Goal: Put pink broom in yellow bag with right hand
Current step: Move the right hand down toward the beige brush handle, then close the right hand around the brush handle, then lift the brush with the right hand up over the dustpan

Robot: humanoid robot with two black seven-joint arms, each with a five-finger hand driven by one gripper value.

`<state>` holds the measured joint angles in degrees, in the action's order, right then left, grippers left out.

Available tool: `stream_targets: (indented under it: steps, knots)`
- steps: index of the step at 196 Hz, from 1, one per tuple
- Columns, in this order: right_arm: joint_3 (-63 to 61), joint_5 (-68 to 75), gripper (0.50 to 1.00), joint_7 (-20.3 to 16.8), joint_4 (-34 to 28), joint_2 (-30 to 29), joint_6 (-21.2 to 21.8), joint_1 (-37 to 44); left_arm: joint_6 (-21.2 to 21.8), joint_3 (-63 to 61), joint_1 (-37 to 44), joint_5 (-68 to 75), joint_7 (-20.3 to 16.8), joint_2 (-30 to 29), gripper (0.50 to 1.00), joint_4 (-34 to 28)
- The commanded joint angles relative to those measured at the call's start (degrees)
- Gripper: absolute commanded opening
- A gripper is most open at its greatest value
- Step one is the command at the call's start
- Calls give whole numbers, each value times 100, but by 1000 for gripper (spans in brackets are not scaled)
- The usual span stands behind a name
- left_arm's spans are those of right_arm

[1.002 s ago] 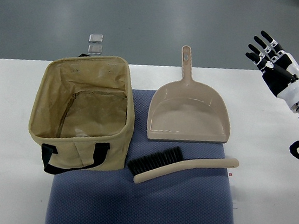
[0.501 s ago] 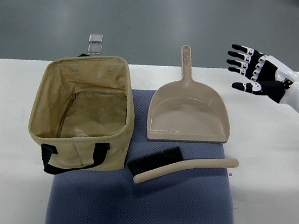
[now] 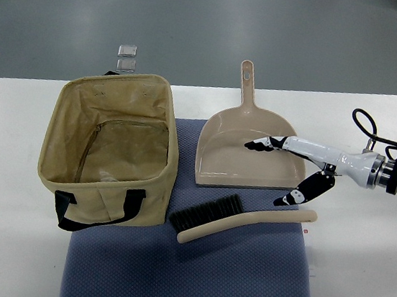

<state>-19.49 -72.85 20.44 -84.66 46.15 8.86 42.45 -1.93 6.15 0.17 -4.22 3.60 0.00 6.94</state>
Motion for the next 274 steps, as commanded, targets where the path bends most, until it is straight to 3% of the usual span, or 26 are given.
stream_targets:
  steps: [1,41,75,214,249,259,274]
  knots:
    - [367,-634,905,-40,-86,0,-270,115,0,-9,0,0,0,0,1000,0]
    - [833,-1302,901,-338,-103,-71,-824,159,0,0,0,0,0,0,1000,0]
    - [894,-1372,868,-637,-95,-132,-930,194,0,0,0,0,0,0,1000,0]
    - [1308,-1926,752,-1024,-51,-299,-1105,167,0,0,0,0,0,0,1000,0]
    - [1334,-2049,682,-1033,-33,-299,-1114,176,0,0,0,0,0,0,1000,0]
    - [1334,-2058,617,-1042,-33,-299,-1106,176,0,-9,0,0,0,0,1000,0]
    - [1334,-2067,558,-1085,-24,-299,-1114,194,0,0,0,0,0,0,1000,0]
